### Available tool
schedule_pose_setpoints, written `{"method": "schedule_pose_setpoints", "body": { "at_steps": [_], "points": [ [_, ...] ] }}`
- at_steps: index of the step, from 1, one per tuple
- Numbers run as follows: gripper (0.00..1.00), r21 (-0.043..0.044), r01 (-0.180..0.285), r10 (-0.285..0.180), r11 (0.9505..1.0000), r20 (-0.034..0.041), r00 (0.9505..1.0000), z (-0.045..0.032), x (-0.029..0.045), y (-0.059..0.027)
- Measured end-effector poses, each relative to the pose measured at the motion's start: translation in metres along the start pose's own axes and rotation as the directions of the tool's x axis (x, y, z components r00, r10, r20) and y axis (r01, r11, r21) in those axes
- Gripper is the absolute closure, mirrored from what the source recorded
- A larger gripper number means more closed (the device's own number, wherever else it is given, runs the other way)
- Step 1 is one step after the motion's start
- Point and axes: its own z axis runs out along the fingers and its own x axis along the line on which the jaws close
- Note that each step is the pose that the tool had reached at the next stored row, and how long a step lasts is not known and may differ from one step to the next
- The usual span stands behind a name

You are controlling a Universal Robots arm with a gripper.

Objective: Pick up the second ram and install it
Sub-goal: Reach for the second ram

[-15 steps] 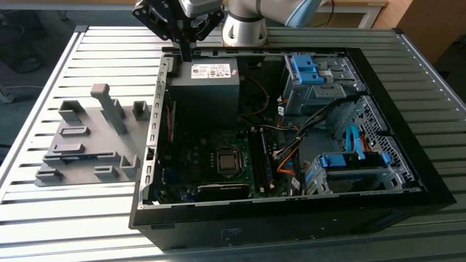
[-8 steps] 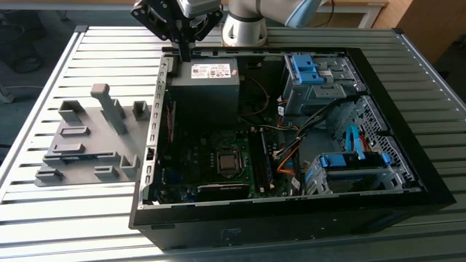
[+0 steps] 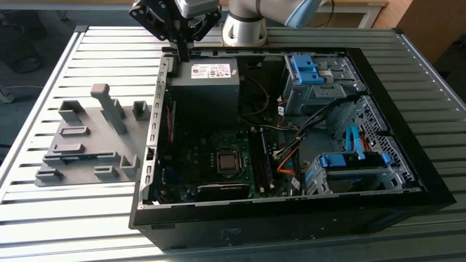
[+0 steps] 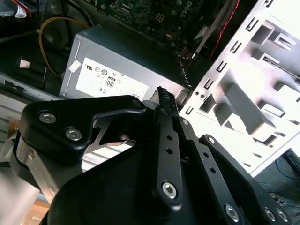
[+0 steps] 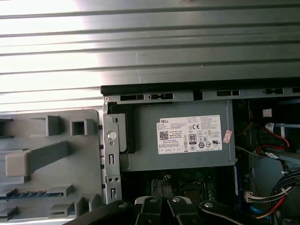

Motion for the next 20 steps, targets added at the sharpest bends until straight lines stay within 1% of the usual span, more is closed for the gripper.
{"method": "schedule_pose_setpoints", "body": {
  "at_steps": [20],
  "points": [
    [0.89, 0.0000, 0.000, 0.000, 1.0000, 0.0000, 1.0000, 0.0005, 0.0049, -0.0004]
  ]
}}
